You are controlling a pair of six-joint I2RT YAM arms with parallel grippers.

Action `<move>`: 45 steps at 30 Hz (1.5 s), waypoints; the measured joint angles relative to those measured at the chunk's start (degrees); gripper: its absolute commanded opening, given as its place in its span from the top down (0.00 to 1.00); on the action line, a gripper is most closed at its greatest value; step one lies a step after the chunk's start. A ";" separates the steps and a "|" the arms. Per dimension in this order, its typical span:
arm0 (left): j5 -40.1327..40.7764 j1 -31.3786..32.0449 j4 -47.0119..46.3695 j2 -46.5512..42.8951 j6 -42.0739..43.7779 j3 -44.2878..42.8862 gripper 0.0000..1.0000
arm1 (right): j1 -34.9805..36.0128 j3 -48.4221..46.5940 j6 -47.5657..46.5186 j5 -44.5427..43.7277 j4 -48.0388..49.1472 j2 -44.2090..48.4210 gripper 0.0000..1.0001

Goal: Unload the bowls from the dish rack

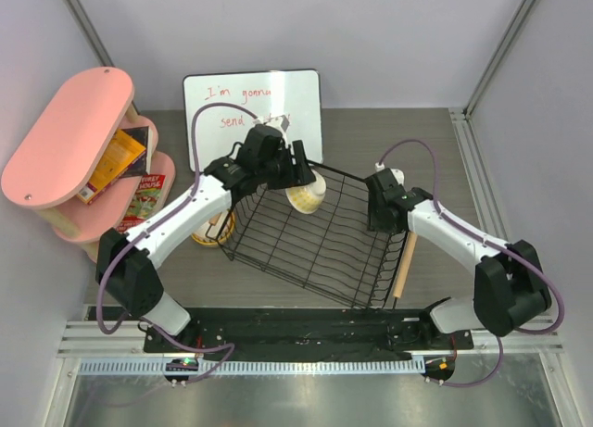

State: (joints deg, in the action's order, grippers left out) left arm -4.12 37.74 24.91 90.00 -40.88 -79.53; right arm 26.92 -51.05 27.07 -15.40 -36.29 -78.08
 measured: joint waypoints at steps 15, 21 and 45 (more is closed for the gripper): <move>15.08 0.00 17.94 -12.28 9.27 -0.74 1.00 | -6.78 -11.04 -8.96 -2.69 -1.16 -10.93 0.59; 18.75 -0.04 20.44 -15.39 10.54 -0.74 1.00 | -9.90 -16.48 -11.89 -2.99 -0.37 -15.72 0.59; 47.36 -0.15 35.39 -20.33 24.59 -14.62 1.00 | -10.64 -17.18 -8.17 11.34 1.64 -2.40 0.55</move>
State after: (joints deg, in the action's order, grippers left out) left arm 43.24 37.58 60.29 69.67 -16.29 -94.15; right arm 16.27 -68.23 18.90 -4.05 -34.65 -80.49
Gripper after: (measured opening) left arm 0.652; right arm 0.452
